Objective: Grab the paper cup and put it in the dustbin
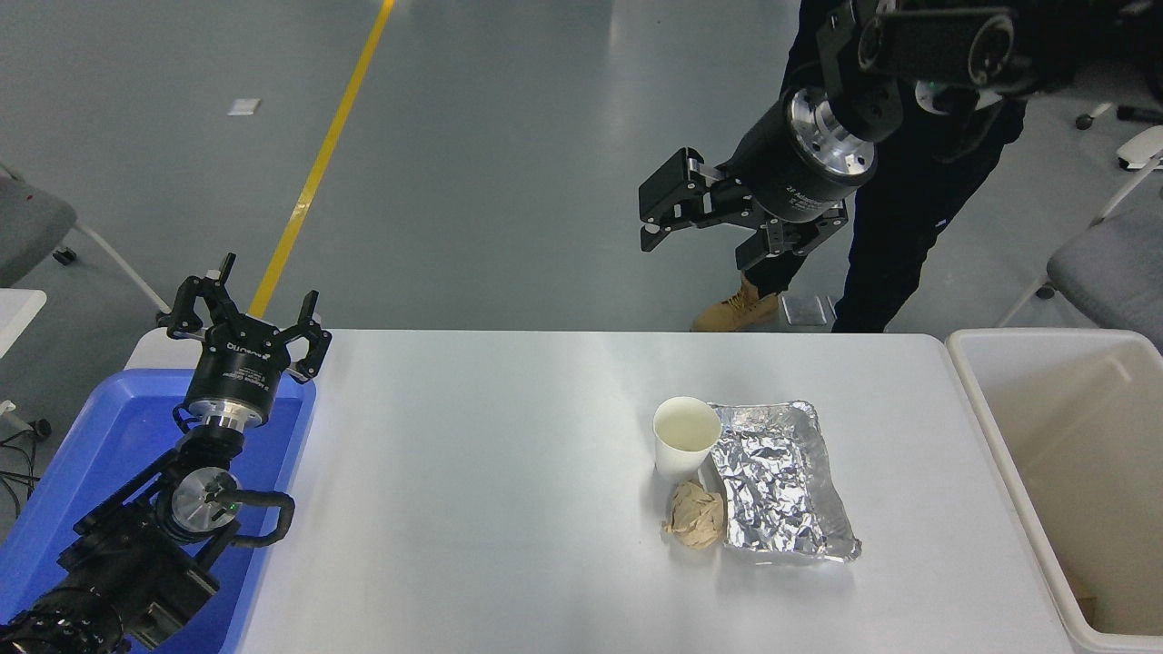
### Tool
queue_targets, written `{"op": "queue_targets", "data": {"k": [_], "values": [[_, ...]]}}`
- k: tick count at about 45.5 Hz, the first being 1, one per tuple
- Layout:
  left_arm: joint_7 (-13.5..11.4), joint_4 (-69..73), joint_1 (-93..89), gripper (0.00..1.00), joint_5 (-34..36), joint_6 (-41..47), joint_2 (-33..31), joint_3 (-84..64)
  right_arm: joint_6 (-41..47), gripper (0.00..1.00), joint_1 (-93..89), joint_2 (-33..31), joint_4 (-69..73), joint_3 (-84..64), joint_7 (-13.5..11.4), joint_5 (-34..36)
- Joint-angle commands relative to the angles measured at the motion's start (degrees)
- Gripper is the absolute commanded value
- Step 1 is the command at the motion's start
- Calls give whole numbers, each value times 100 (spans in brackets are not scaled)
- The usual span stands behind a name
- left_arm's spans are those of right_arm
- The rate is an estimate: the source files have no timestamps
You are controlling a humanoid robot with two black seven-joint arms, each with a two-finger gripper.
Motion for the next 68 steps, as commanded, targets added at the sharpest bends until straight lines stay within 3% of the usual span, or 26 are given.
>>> {"op": "queue_targets", "data": {"k": [1, 26, 68], "values": [[0, 0, 0, 98, 1, 0, 0, 2, -166, 100, -1018, 3, -309, -81, -3, -84], [0, 0, 0, 98, 1, 0, 0, -7, -1028, 100, -3268, 3, -1874, -125, -3, -761], [0, 0, 0, 98, 1, 0, 0, 2, -1538, 100, -3998, 3, -2314, 674, 6, -778]]}}
